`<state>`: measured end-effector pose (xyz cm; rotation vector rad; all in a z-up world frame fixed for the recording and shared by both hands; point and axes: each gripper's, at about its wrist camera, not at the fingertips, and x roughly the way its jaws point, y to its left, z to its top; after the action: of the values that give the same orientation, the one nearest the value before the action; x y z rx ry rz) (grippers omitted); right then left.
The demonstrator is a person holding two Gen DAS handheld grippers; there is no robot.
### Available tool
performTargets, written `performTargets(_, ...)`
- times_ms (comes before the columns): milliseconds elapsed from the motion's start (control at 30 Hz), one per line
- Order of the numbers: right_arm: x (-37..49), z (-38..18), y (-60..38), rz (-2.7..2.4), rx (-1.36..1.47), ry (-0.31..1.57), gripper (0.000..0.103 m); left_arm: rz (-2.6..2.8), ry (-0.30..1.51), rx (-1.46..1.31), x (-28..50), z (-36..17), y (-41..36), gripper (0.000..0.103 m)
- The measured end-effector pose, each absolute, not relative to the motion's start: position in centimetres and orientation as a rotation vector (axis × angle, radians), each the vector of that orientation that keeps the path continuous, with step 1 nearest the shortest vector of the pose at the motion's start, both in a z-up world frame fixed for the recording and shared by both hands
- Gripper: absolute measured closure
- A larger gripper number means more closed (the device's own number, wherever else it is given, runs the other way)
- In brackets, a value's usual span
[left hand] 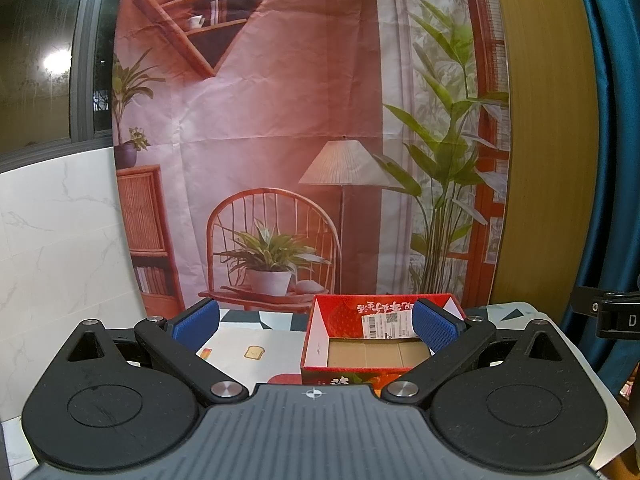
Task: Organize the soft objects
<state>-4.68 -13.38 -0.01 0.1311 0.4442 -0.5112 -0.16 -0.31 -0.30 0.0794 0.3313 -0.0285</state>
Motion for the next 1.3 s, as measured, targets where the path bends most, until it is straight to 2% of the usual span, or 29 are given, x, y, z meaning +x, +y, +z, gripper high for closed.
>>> performTargets(1000, -4.7, 0.0, -13.3, -0.499, 0.147, 0.450, 0.000, -0.031, 0.328, 0.085, -0.3, -0.5, -0.4, 0.000)
performTargets(1300, -4.7, -3.7, -14.8, -0.391, 0.275, 0.432, 0.000, -0.033, 0.399, 0.077, 2.1, -3.9, 0.5, 0.000)
